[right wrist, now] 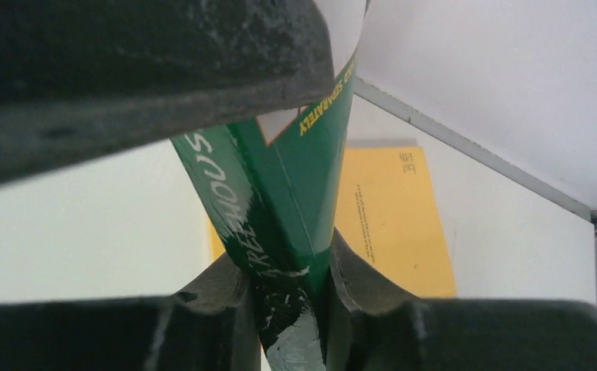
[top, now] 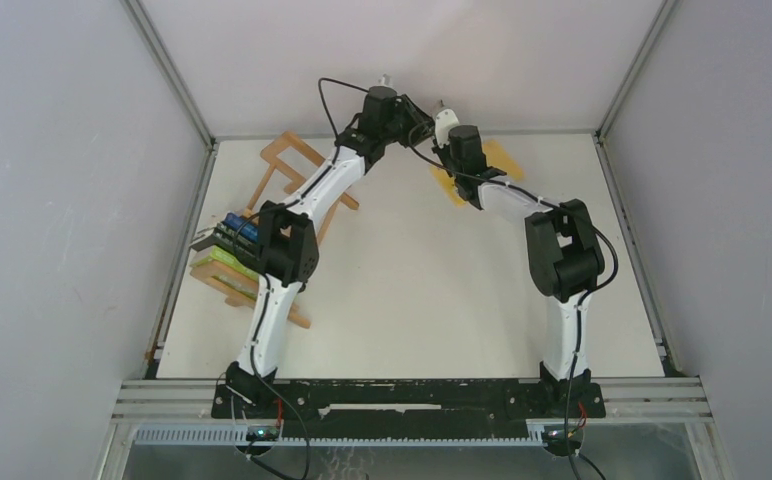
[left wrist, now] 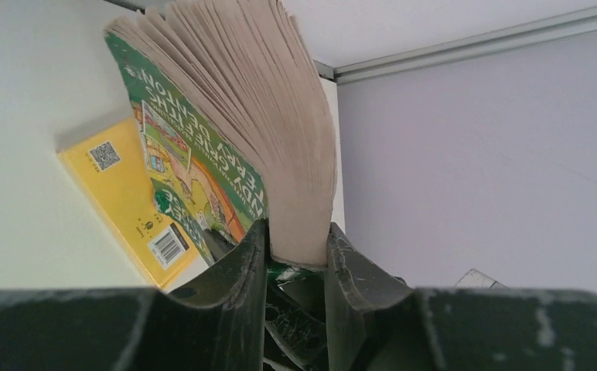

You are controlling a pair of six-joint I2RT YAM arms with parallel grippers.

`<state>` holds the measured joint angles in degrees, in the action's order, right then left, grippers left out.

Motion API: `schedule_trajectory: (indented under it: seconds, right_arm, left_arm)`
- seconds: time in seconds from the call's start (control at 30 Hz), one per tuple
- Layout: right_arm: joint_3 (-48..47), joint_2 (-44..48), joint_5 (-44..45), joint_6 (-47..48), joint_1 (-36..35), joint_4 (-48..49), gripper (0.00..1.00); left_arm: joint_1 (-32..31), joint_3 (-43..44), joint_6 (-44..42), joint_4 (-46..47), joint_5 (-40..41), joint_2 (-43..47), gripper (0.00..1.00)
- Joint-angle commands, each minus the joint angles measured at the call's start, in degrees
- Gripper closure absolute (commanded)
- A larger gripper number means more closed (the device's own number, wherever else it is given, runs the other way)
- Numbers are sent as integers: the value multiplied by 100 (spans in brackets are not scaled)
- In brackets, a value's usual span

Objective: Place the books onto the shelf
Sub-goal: Pick up the book from the center of the board.

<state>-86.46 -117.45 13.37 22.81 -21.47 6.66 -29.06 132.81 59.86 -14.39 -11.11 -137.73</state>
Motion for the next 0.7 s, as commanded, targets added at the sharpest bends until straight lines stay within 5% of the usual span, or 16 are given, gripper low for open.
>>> schedule_trajectory:
  seconds: [0.0,0.03,0.2,0.4,0.67]
  right_arm:
    - [-218,171,551,113,91,287,94]
    - [-200,215,565,98,97,272,100]
    - [-76,637,540,-59,83,138,100]
    - [-44,1200,464,-364,-32,-174,100]
    - [-9,1948,219,-725,-363,-636,100]
  left_arm:
    - [-112,-205,91,264,-276,987,100]
    - [-123,-267,85,255,-265,1050,100]
    - [-127,-745,140,264,-125,1571,100]
    - [-126,-1535,36,252,447,2618,62]
    - [-139,-1980,-264,-294,1388,3982,44]
